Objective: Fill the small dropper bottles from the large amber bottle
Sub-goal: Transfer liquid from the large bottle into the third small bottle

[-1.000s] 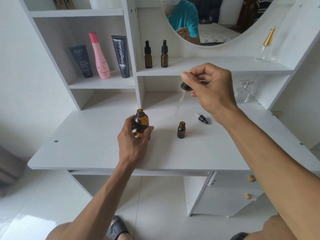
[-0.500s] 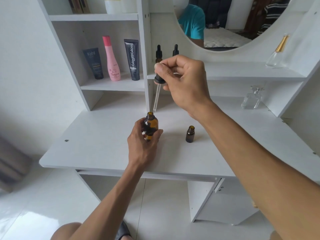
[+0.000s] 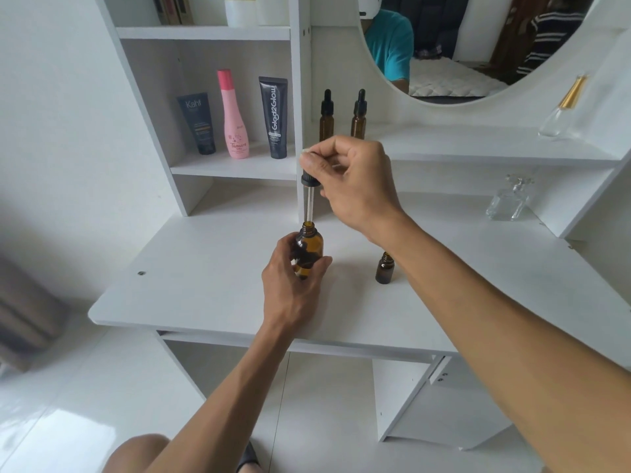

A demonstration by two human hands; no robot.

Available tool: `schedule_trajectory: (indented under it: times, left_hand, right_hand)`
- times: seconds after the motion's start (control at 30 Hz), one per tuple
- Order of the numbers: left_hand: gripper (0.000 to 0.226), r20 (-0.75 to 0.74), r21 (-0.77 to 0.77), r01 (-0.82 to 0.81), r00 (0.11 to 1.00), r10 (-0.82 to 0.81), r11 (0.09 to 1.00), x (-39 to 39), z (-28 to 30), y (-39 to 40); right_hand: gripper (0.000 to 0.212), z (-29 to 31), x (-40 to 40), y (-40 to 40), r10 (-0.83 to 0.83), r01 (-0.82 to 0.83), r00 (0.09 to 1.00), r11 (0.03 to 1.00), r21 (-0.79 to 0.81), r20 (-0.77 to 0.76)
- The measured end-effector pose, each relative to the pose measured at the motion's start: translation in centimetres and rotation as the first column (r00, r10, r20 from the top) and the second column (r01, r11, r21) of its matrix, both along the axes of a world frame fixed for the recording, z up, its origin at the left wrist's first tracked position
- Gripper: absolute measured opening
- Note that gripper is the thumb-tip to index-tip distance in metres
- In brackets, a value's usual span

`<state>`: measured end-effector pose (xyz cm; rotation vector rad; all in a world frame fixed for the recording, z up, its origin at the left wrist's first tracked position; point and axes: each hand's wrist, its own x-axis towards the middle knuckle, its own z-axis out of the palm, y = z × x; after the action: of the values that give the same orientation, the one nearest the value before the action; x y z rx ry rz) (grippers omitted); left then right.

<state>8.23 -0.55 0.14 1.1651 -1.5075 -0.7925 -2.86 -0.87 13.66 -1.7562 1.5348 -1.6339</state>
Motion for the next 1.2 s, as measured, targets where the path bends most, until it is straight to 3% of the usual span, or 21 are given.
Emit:
schedule_trajectory:
  times: [0.67, 1.2]
  left_hand:
    - [0.045, 0.006, -0.013, 0.002, 1.000, -0.002, 1.000, 0.1, -0.2, -0.2]
    - [0.046, 0.019, -0.012, -0.004, 1.000, 0.005, 1.000, 0.1, -0.1, -0.2]
  right_hand:
    - [0.016, -5.2, 0.3, -0.1, -0.013, 0.025, 0.997, 0.988, 0.154, -0.074]
    - [0.016, -6.0, 0.6, 0.2, -0.051, 0.055, 0.998, 0.990, 0.133, -0.031]
